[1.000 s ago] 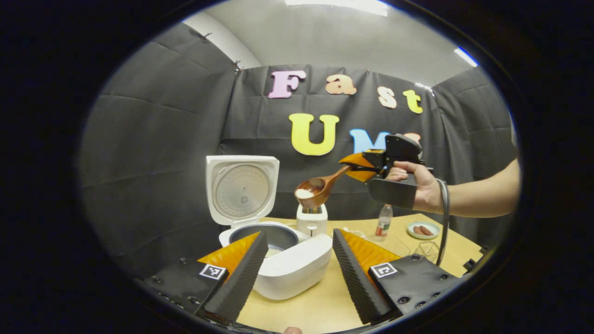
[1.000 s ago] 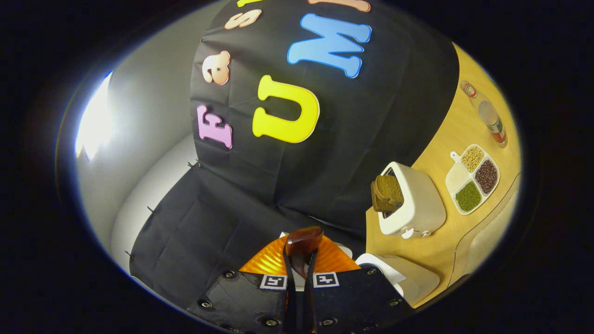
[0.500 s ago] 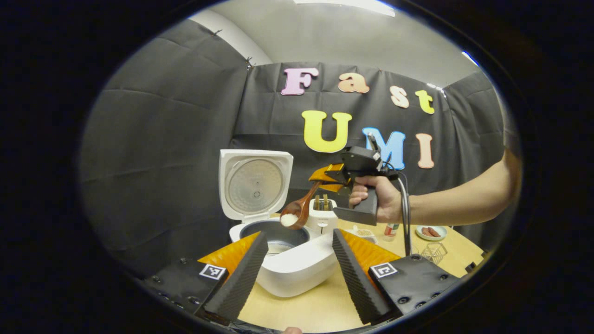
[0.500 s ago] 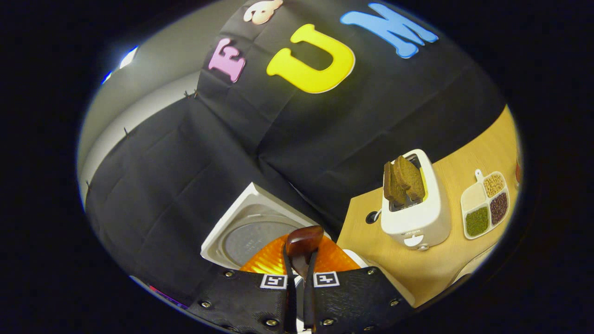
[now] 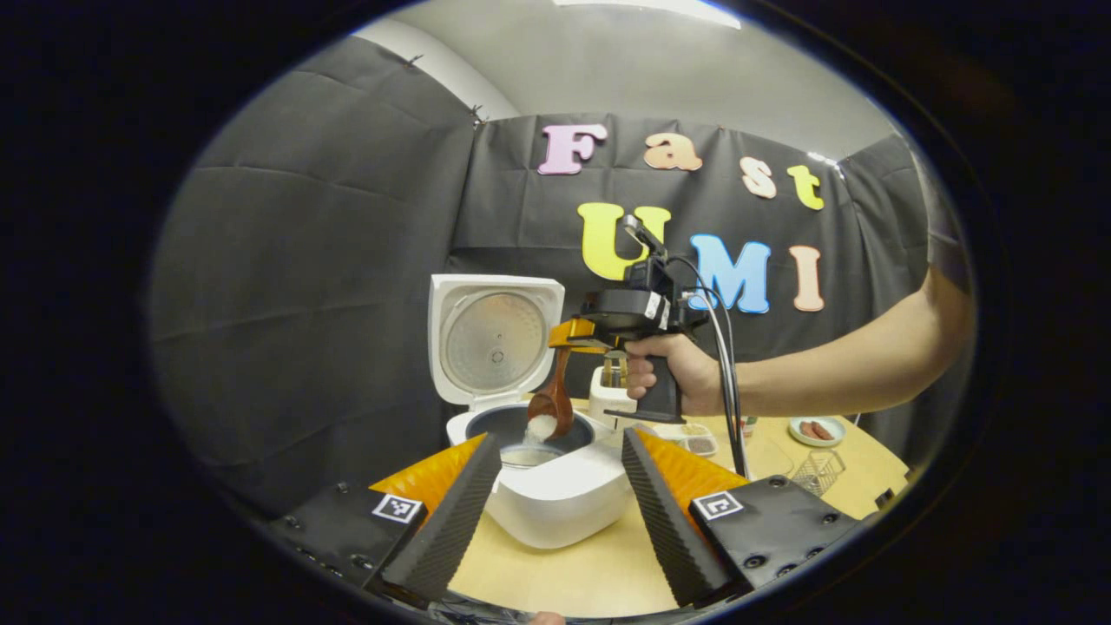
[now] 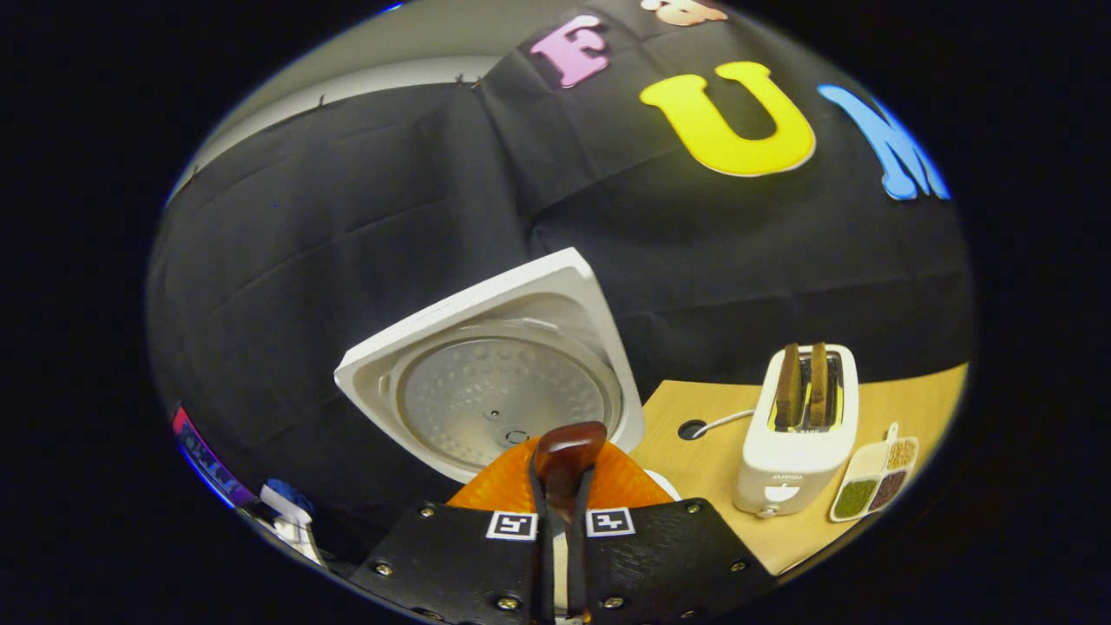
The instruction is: Close the left gripper, press the button to open the rice cooker; take a wooden spoon from the chopstick holder with the right hand, scoop a spoonful of rice and pour it into the rice cooker, then put the wooden spoon back into the chopstick holder.
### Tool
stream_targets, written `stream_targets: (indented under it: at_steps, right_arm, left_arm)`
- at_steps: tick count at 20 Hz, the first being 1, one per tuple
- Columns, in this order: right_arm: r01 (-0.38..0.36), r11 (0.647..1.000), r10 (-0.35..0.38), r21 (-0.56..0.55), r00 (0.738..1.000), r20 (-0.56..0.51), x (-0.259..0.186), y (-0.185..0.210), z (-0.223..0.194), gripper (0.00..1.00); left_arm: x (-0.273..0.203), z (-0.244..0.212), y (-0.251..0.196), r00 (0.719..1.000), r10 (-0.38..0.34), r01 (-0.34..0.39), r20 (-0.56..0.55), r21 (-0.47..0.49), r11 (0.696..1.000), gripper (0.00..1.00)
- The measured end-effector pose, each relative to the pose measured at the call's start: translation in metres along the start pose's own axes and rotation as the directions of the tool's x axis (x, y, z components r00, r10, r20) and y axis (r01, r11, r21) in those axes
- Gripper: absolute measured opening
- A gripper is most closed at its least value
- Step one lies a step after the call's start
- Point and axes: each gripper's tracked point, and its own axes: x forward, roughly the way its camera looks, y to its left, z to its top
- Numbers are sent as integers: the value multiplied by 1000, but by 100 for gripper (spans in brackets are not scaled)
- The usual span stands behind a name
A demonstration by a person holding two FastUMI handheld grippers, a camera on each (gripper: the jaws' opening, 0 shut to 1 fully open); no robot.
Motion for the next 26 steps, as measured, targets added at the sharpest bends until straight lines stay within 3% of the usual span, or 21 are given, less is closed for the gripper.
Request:
stream_targets:
  at_steps: [4,7,9,11,13,15,17,21,23,26]
  right_arm:
    - [-41,970,43,-240,999,3,0,27,3,6]
    - [-86,912,91,-401,996,-8,-6,48,0,6]
    - [-118,855,112,-505,993,-42,-13,58,-6,6]
    - [-141,814,122,-564,990,-72,-14,67,-17,6]
    - [-155,810,131,-565,988,-84,-16,73,-22,6]
    - [-149,831,129,-535,989,-76,-18,74,-20,6]
    - [-131,883,128,-451,991,-38,-23,67,-8,6]
    - [-100,986,109,-131,992,63,-53,43,40,7]
    - [-100,995,97,17,987,125,-72,24,64,6]
    - [-105,976,70,190,981,182,-110,-8,86,6]
  left_arm:
    - [-2,1,0,1000,1,-1,8,-6,1000,97]
    - [-2,0,-1,1000,-3,3,9,-8,1000,97]
    - [-5,0,-2,1000,-3,3,13,-9,1000,98]
    - [-5,0,-2,1000,-1,1,15,-7,1000,98]
    - [-9,1,-1,1000,4,-4,19,-8,1000,98]
    - [-13,1,0,1000,7,-7,18,-11,1000,96]
    - [-14,2,1,1000,9,-8,20,-15,1000,97]
    - [-12,5,-5,1000,-8,9,18,-44,999,96]
    - [-8,10,-5,1000,-14,16,28,-42,999,96]
    - [-1,13,-10,1000,-20,20,20,-31,999,98]
